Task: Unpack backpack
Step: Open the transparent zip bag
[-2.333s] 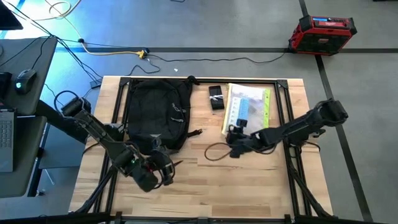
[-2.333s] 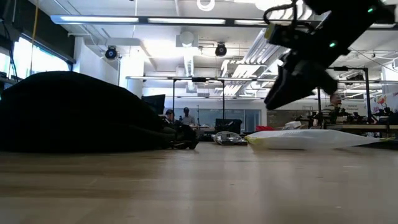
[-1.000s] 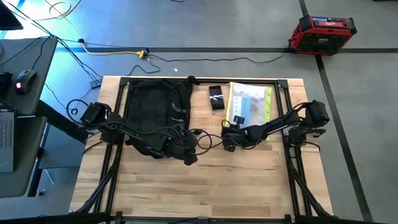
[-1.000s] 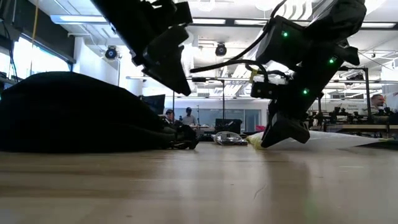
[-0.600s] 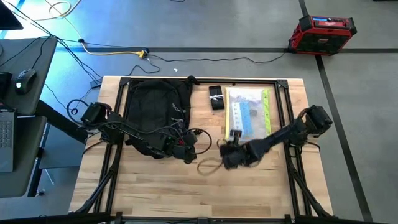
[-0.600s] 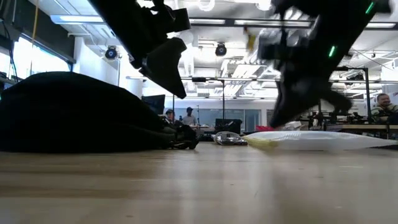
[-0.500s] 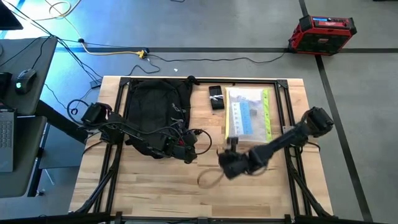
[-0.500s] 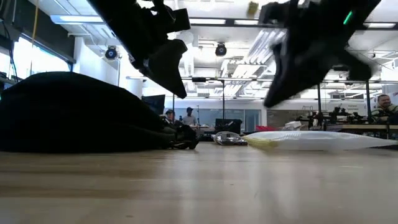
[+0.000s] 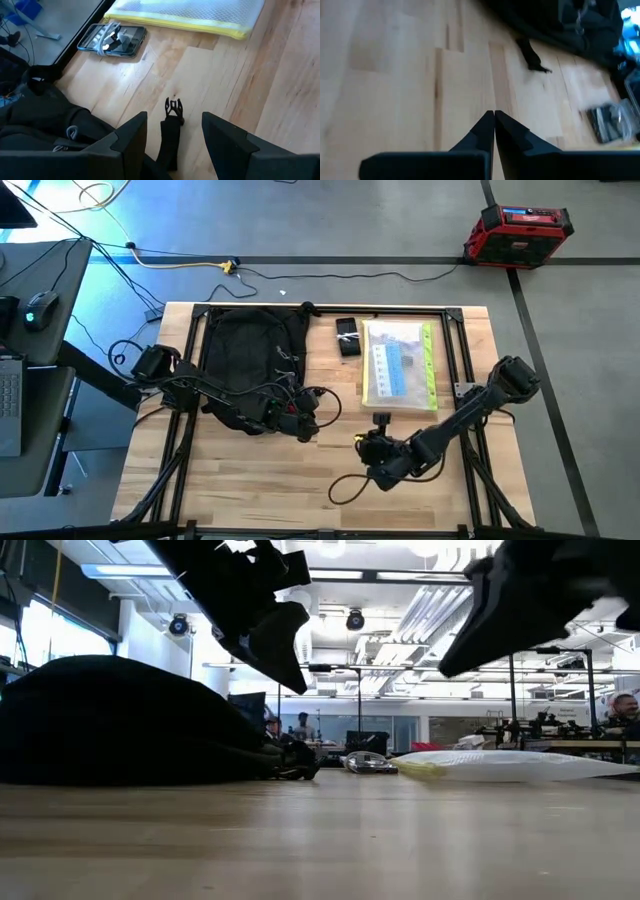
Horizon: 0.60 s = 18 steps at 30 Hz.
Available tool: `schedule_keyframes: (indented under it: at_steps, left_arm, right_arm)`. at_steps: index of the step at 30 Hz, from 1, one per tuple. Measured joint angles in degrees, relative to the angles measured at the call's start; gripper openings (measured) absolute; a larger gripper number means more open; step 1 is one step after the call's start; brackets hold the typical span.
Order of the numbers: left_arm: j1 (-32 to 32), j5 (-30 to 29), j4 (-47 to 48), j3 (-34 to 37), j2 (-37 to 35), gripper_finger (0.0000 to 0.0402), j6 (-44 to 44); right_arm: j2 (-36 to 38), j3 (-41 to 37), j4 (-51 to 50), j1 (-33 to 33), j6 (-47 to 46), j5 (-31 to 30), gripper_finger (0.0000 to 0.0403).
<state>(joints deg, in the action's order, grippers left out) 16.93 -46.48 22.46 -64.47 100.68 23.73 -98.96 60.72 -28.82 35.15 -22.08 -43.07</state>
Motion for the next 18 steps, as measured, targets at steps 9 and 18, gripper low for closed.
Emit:
schedule_keyframes:
  at_steps: [9, 18]
  left_arm:
    - [0.26, 0.12, 0.02, 0.00, 0.04, 0.0168, 0.09]
    - [0.42, 0.46, 0.04, 0.00, 0.07, 0.0168, 0.13]
  right_arm:
    - [0.00, -0.65, -2.27, -5.59, -1.89, 1.70, 0.0047]
    - [0.00, -0.65, -6.27, -11.16, 0.30, 2.22, 0.0156]
